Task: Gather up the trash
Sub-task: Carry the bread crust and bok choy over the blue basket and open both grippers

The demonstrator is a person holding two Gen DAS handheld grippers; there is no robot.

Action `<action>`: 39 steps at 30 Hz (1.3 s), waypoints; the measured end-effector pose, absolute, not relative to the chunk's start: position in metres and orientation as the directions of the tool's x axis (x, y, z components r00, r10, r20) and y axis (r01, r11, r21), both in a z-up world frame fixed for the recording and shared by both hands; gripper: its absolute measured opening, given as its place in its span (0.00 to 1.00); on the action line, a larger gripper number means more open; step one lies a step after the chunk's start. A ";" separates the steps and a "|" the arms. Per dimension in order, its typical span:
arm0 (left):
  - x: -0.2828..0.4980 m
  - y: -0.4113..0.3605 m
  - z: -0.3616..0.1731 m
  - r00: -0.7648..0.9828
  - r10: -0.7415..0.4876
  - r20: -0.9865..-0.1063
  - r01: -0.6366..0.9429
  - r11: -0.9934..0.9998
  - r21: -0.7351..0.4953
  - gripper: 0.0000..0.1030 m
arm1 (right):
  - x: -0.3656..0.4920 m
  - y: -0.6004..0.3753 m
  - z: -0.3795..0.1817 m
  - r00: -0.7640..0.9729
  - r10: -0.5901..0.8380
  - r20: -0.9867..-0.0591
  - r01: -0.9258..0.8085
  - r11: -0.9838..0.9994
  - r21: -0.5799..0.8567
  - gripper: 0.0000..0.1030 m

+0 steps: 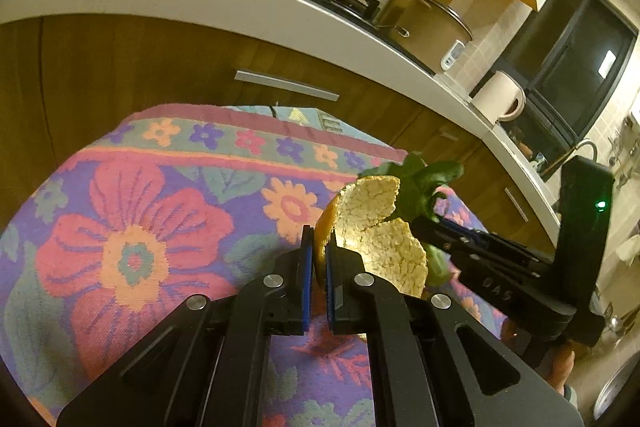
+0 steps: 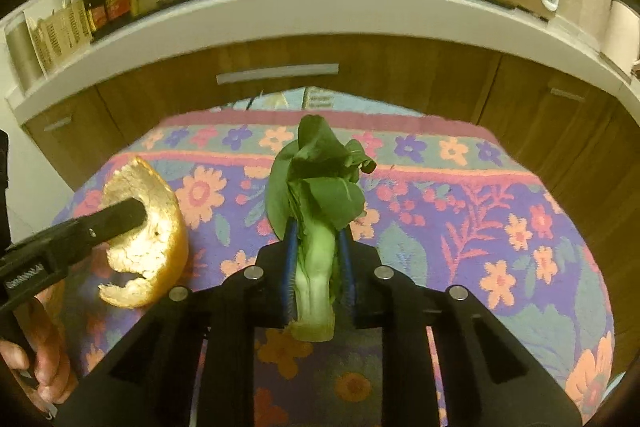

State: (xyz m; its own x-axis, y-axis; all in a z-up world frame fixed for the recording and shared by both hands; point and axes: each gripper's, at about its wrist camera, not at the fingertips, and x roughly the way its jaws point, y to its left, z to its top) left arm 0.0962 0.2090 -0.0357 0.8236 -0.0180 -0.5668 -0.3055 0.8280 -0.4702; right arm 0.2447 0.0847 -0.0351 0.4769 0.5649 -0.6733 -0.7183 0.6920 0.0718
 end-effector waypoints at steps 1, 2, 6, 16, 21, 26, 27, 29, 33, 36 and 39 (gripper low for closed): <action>0.096 0.207 -0.034 0.827 -0.021 -0.561 -0.297 0.832 -0.468 0.03 | 0.245 0.081 -0.034 0.473 0.571 -0.671 -0.716 0.693 0.084 0.16; 0.095 0.206 -0.033 0.831 -0.023 -0.555 -0.288 0.836 -0.466 0.03 | 0.243 0.077 -0.034 0.471 0.571 -0.672 -0.713 0.695 0.090 0.16; 0.091 0.196 -0.026 0.843 -0.046 -0.536 -0.244 0.855 -0.458 0.03 | 0.229 0.056 -0.027 0.489 0.569 -0.661 -0.704 0.705 0.086 0.16; 0.082 0.115 0.000 0.840 -0.146 -0.523 -0.101 0.904 -0.416 0.03 | 0.183 -0.048 0.004 0.562 0.587 -0.583 -0.645 0.752 0.136 0.16; 0.082 0.060 0.019 0.833 -0.202 -0.515 -0.011 0.924 -0.381 0.03 | 0.156 -0.115 0.020 0.632 0.560 -0.535 -0.585 0.798 0.144 0.16; 0.083 0.005 0.034 0.816 -0.255 -0.518 0.075 0.936 -0.343 0.03 | 0.136 -0.182 0.025 0.694 0.520 -0.498 -0.519 0.841 0.155 0.16; 0.083 -0.003 0.036 0.814 -0.261 -0.519 0.086 0.938 -0.337 0.03 | 0.134 -0.191 0.024 0.699 0.517 -0.495 -0.510 0.845 0.162 0.16; 0.085 -0.027 0.040 0.804 -0.288 -0.521 0.127 0.938 -0.323 0.03 | 0.129 -0.218 0.020 0.709 0.499 -0.497 -0.481 0.859 0.176 0.16; 0.091 -0.066 0.042 0.781 -0.329 -0.530 0.193 0.935 -0.297 0.03 | 0.120 -0.265 0.010 0.744 0.433 -0.508 -0.407 0.898 0.169 0.16; 0.098 -0.095 0.042 0.757 -0.370 -0.539 0.248 0.925 -0.287 0.03 | 0.114 -0.300 0.003 0.771 0.383 -0.509 -0.340 0.923 0.179 0.16; 0.108 -0.124 0.038 0.725 -0.408 -0.555 0.303 0.912 -0.276 0.03 | 0.113 -0.333 -0.006 0.785 0.350 -0.510 -0.276 0.936 0.217 0.16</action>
State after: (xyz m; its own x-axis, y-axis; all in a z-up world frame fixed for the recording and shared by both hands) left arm 0.1082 -0.1237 0.0381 0.7247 -0.4081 -0.5551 0.3027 0.9124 -0.2755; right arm 0.1131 -0.3334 -0.0065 0.7854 0.3500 -0.5105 -0.2760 0.9363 0.2173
